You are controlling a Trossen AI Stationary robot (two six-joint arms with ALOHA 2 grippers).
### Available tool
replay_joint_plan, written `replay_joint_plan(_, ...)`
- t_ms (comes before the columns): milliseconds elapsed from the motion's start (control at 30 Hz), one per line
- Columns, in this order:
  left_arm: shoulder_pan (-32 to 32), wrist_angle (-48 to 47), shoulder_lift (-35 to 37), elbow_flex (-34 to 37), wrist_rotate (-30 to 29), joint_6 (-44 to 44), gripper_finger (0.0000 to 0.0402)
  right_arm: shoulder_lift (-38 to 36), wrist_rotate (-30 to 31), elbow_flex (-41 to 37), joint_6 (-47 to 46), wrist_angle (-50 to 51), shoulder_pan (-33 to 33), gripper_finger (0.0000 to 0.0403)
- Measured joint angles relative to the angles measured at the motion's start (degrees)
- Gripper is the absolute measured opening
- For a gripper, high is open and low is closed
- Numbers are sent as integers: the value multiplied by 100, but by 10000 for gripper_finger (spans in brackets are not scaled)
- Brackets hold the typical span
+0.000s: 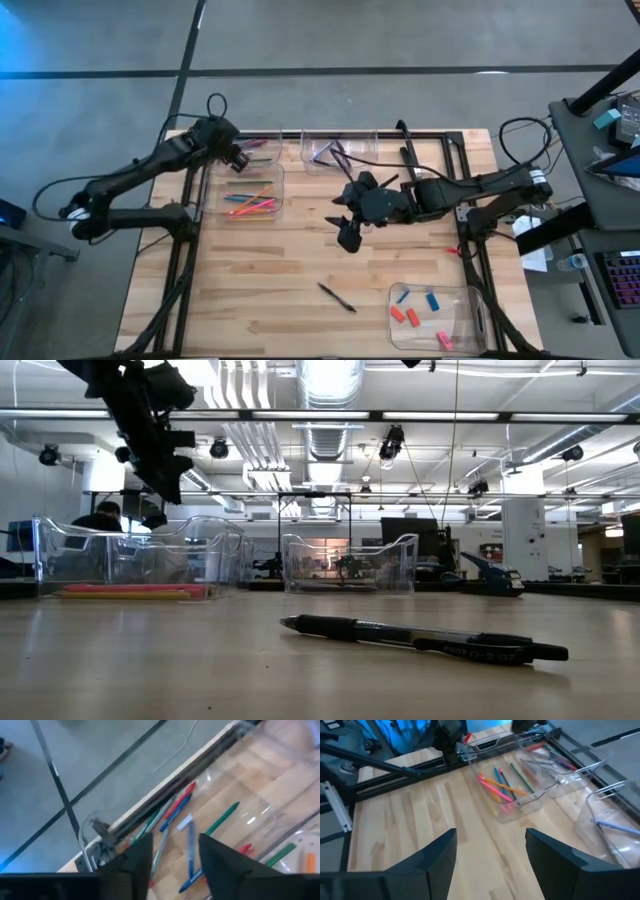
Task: Sort crayons/erasers/pens/pencils in bins
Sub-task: Put the blue crayon into the top left transparent bin, then put the black pen into the top right transparent bin
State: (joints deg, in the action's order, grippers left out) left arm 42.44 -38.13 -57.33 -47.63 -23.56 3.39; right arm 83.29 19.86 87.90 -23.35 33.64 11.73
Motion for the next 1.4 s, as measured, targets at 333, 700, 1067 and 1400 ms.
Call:
replay_joint_plan(333, -448, 603, 918, -967, 1841, -796, 194, 901, -538, 0, -266, 95, 656, 224)
replay_joint_plan(700, -2211, 1369, 2278, -734, 1740, -1545, 135, 2404, -1231, -4, -956, 380, 1124, 224)
replay_joint_plan(1067, -2691, 2433, 2156, -589, 1678, -1802, 101, 3268, -1535, -4, -1432, -336, 1376, 224)
replay_joint_plan(1400, -2791, 2472, 1601, -582, 1686, -2084, 99, 3870, -1015, 42, -1671, 154, 1444, 191)
